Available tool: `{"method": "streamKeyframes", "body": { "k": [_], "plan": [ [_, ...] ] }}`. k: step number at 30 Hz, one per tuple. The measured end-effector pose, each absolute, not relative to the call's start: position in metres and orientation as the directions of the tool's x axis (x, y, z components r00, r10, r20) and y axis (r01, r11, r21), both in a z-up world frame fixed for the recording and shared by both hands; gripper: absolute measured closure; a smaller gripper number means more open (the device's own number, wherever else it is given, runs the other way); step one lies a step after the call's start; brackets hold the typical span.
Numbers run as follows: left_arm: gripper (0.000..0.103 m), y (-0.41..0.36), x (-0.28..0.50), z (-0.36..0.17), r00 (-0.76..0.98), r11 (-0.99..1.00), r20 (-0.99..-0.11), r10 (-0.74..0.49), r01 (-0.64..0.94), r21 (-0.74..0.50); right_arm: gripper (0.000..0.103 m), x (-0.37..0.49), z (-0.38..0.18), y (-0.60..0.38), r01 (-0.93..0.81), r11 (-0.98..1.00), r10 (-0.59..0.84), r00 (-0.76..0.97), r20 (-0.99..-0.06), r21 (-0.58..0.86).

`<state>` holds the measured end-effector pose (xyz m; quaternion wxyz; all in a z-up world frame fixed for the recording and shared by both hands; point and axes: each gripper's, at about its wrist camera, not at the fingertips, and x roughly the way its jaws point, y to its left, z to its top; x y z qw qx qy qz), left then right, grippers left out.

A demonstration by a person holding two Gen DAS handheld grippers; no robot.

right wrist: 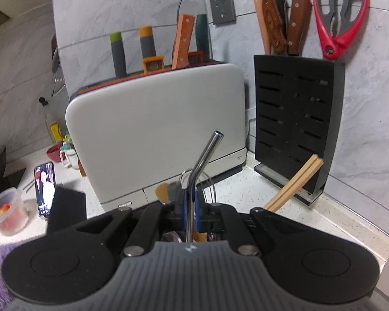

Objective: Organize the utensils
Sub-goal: 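Lift the metal straw and insert it into the pink cup with the right tool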

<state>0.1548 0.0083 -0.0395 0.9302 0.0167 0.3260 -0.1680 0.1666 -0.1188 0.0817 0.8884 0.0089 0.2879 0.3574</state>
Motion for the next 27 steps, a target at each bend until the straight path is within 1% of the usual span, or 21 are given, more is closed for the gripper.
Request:
{"method": "streamKeyframes", "body": {
  "k": [5,14,17,18,25,26,27],
  "plan": [
    [0.011,0.008,0.155,-0.039,0.729,0.943,-0.614,-0.302,0.324,-0.08,0.1,0.171,0.066,-0.112,-0.641,0.745,0.623,0.567,-0.539,0.186],
    [0.011,0.009,0.155,-0.039,0.729,0.943,-0.614,-0.302,0.323,-0.081,0.1,0.174,0.044,-0.109,-0.666,0.716,0.636,0.497,-0.59,0.212],
    [0.011,0.009,0.155,-0.038,0.729,0.943,-0.614,-0.303,0.323,-0.081,0.1,0.177,0.036,-0.104,-0.666,0.717,0.614,0.466,-0.637,0.204],
    [0.011,0.009,0.155,-0.038,0.729,0.943,-0.614,-0.303,0.323,-0.082,0.1,0.179,0.034,-0.105,-0.659,0.724,0.608,0.472,-0.638,0.203],
    [0.011,0.01,0.154,-0.038,0.73,0.943,-0.612,-0.304,0.322,-0.085,0.1,0.19,0.028,-0.107,-0.629,0.729,0.617,0.432,-0.658,0.271],
    [0.011,0.01,0.154,-0.039,0.731,0.943,-0.611,-0.305,0.322,-0.086,0.099,0.191,0.026,-0.106,-0.621,0.732,0.613,0.42,-0.67,0.28],
    [0.012,0.011,0.153,-0.039,0.732,0.943,-0.609,-0.306,0.322,-0.088,0.095,0.193,0.024,-0.107,-0.612,0.737,0.61,0.416,-0.674,0.289]
  ]
}}
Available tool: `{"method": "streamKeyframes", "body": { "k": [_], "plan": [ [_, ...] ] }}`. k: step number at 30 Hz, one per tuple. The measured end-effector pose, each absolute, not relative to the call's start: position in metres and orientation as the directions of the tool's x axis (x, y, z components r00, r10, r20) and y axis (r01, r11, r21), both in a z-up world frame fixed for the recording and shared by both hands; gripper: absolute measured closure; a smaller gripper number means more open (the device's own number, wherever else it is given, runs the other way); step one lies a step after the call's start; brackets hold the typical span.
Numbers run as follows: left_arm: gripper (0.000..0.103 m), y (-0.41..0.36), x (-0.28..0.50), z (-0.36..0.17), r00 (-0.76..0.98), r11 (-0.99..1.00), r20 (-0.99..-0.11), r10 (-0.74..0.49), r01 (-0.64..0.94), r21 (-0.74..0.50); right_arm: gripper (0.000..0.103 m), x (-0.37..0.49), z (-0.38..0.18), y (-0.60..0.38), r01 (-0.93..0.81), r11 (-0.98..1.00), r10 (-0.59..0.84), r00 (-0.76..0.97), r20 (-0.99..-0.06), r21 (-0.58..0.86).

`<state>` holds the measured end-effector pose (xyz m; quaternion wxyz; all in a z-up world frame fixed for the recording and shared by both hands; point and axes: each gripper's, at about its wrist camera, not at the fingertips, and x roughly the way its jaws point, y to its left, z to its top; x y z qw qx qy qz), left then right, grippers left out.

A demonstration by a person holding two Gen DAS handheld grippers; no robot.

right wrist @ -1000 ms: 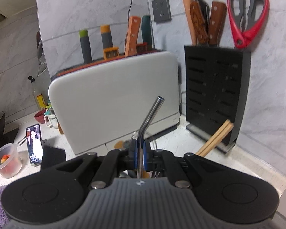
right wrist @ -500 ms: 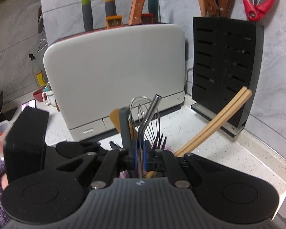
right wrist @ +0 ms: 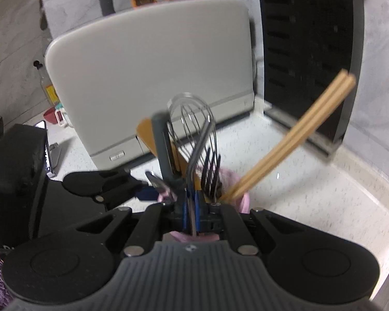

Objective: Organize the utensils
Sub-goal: 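Lift the metal straw and insert it into the pink cup with the right tool, then lower the pink cup onto the counter and release it with the left tool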

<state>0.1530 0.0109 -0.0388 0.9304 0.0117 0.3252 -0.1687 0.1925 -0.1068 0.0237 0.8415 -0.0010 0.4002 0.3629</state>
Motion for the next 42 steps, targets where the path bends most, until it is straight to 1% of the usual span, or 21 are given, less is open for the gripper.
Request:
{"method": "streamKeyframes", "body": {
  "k": [2,4,5,6,7,10,13,16,18,24,26,31,36,42],
  "plan": [
    [0.012,0.012,0.152,-0.039,0.733,0.942,-0.606,-0.309,0.324,-0.09,0.091,0.193,0.022,-0.111,-0.597,0.742,0.611,0.417,-0.673,0.304],
    [0.012,0.013,0.152,-0.039,0.734,0.941,-0.604,-0.312,0.326,-0.09,0.08,0.192,0.025,-0.119,-0.581,0.739,0.631,0.421,-0.652,0.341],
    [0.012,0.013,0.152,-0.039,0.734,0.941,-0.603,-0.313,0.327,-0.09,0.077,0.191,0.028,-0.125,-0.571,0.74,0.639,0.431,-0.637,0.356],
    [0.012,0.014,0.152,-0.039,0.735,0.94,-0.601,-0.314,0.329,-0.089,0.069,0.189,0.03,-0.13,-0.56,0.747,0.638,0.449,-0.626,0.359],
    [0.012,0.014,0.152,-0.039,0.735,0.939,-0.599,-0.317,0.332,-0.089,0.066,0.188,0.033,-0.136,-0.546,0.757,0.632,0.474,-0.613,0.359],
    [0.012,0.014,0.156,-0.04,0.734,0.935,-0.597,-0.324,0.344,-0.085,0.066,0.189,0.036,-0.151,-0.481,0.797,0.596,0.53,-0.604,0.365],
    [0.012,0.011,0.165,-0.04,0.727,0.932,-0.603,-0.328,0.354,-0.08,0.066,0.197,0.025,-0.159,-0.372,0.855,0.516,0.546,-0.661,0.361],
    [0.012,0.007,0.174,-0.04,0.72,0.927,-0.606,-0.336,0.366,-0.08,0.068,0.204,0.01,-0.166,-0.291,0.865,0.501,0.532,-0.683,0.408],
    [0.012,0.004,0.182,-0.04,0.716,0.926,-0.61,-0.339,0.37,-0.081,0.068,0.204,0.007,-0.173,-0.248,0.871,0.486,0.555,-0.675,0.423],
    [0.012,-0.006,0.201,-0.04,0.709,0.922,-0.615,-0.344,0.38,-0.078,0.068,0.201,-0.001,-0.19,-0.125,0.905,0.388,0.636,-0.667,0.407],
    [0.012,-0.008,0.207,-0.041,0.71,0.921,-0.613,-0.345,0.382,-0.076,0.068,0.199,-0.004,-0.194,-0.094,0.919,0.346,0.653,-0.674,0.382],
    [0.01,-0.009,0.211,-0.042,0.714,0.921,-0.609,-0.345,0.382,-0.074,0.067,0.194,-0.018,-0.197,-0.052,0.95,0.262,0.662,-0.702,0.307],
    [0.002,-0.011,0.21,-0.046,0.717,0.926,-0.611,-0.335,0.37,-0.074,0.067,0.193,-0.03,-0.202,-0.032,0.949,0.259,0.646,-0.718,0.313],
    [0.0,-0.007,0.199,-0.057,0.705,0.931,-0.626,-0.333,0.352,-0.099,0.065,0.187,-0.026,-0.198,-0.053,0.957,0.25,0.652,-0.716,0.287]
  ]
}}
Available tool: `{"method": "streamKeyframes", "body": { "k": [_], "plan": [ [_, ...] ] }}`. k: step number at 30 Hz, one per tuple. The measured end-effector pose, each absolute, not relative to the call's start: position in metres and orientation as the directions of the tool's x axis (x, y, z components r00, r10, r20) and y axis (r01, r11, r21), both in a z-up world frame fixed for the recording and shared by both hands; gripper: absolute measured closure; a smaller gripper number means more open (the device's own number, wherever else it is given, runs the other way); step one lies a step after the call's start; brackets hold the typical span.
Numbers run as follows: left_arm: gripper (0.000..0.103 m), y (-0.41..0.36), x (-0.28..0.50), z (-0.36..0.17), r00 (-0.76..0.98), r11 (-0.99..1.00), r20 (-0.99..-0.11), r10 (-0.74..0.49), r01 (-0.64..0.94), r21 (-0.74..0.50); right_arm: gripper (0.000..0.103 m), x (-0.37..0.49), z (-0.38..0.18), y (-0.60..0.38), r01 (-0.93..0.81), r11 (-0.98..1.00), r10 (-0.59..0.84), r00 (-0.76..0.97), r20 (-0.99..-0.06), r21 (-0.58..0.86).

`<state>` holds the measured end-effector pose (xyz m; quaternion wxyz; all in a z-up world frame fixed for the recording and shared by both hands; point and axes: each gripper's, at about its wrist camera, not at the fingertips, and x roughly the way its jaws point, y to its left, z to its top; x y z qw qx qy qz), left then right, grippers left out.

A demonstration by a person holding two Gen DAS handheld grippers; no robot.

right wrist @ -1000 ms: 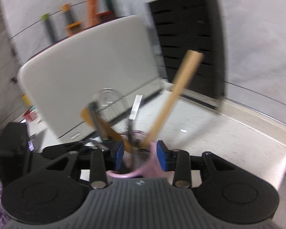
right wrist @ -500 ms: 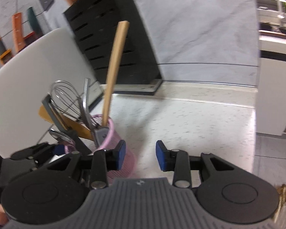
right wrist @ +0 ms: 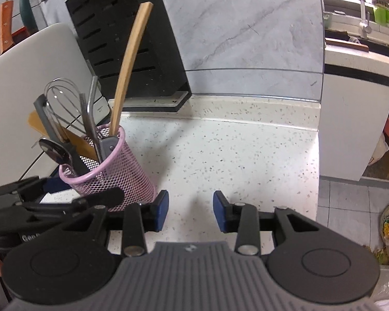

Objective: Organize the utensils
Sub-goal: 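Lower the pink cup onto the counter and release it with the left tool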

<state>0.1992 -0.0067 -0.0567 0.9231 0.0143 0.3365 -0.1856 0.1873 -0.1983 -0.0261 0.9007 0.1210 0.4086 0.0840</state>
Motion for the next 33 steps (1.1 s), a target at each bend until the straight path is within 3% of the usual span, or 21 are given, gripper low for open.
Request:
{"method": "streamKeyframes", "body": {
  "k": [3,6,8,12,15,19,25,33],
  "plan": [
    [0.0,-0.003,0.186,-0.059,0.711,0.936,-0.625,-0.322,0.339,-0.097,0.05,0.183,-0.021,-0.194,-0.072,0.965,0.235,0.665,-0.709,0.251],
    [0.0,0.004,0.167,-0.051,0.743,0.956,-0.614,-0.268,0.282,-0.076,0.048,0.176,-0.013,-0.19,-0.101,0.972,0.222,0.681,-0.698,0.21],
    [0.0,0.009,0.152,-0.038,0.794,0.973,-0.569,-0.214,0.227,-0.048,0.048,0.168,-0.003,-0.184,-0.14,0.972,0.233,0.701,-0.674,0.19],
    [0.0,0.022,0.123,-0.003,0.875,0.991,-0.468,-0.126,0.133,-0.017,0.02,0.143,0.026,-0.178,-0.181,0.971,0.237,0.779,-0.58,0.154],
    [0.0,0.025,0.099,0.018,0.917,0.999,-0.397,-0.039,0.05,0.017,0.017,0.122,0.048,-0.176,-0.184,0.973,0.23,0.833,-0.504,0.14],
    [0.0,0.014,0.066,0.032,0.948,0.996,-0.317,0.026,0.003,0.089,0.003,0.091,0.066,-0.18,-0.157,0.97,0.224,0.879,-0.422,0.187],
    [0.0,0.014,0.044,0.029,0.913,0.998,-0.406,-0.043,0.022,-0.057,0.003,0.053,0.066,-0.177,-0.146,0.974,0.209,0.878,-0.431,0.175],
    [0.0,0.003,0.037,-0.004,0.859,1.0,-0.512,0.004,0.005,0.017,0.003,0.031,0.039,-0.169,-0.169,0.977,0.212,0.819,-0.534,0.128]
  ]
}}
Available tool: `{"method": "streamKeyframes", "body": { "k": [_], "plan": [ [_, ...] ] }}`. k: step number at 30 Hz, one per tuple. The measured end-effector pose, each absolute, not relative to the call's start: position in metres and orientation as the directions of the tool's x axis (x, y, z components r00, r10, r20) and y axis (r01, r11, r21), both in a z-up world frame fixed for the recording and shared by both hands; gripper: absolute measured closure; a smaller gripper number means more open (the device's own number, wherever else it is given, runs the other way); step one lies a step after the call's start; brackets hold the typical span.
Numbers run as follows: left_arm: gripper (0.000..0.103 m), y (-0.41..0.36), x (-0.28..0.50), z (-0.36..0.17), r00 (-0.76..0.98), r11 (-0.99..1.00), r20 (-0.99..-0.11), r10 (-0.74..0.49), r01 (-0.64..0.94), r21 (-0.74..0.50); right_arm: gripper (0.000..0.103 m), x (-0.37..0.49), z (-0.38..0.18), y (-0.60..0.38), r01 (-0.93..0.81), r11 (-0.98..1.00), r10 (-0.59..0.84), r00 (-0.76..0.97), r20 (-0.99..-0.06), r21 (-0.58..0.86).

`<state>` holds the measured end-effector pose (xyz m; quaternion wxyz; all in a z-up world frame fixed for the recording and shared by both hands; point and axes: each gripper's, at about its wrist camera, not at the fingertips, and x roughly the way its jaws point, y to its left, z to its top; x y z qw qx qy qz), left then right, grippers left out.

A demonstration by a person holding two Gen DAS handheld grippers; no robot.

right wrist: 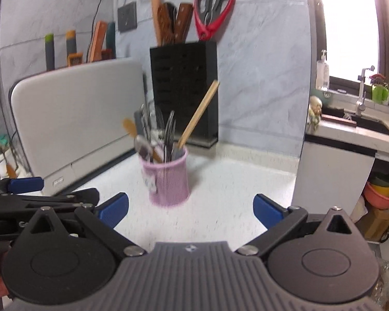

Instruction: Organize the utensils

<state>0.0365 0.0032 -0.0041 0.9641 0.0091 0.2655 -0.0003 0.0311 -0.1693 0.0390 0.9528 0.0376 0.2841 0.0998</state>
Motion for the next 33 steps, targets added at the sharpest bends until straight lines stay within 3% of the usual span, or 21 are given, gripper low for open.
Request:
{"method": "streamKeyframes", "body": {
  "k": [10,33],
  "plan": [
    [0.0,0.004,0.03,-0.028,0.817,1.0,-0.576,0.01,-0.006,0.008,0.003,0.025,0.011,-0.172,-0.128,0.979,0.2,0.777,-0.597,0.162],
    [0.0,0.004,0.024,-0.025,0.833,1.0,-0.553,0.004,0.0,0.007,0.003,0.02,0.014,-0.176,-0.088,0.987,0.152,0.798,-0.583,0.136]
  ]
}}
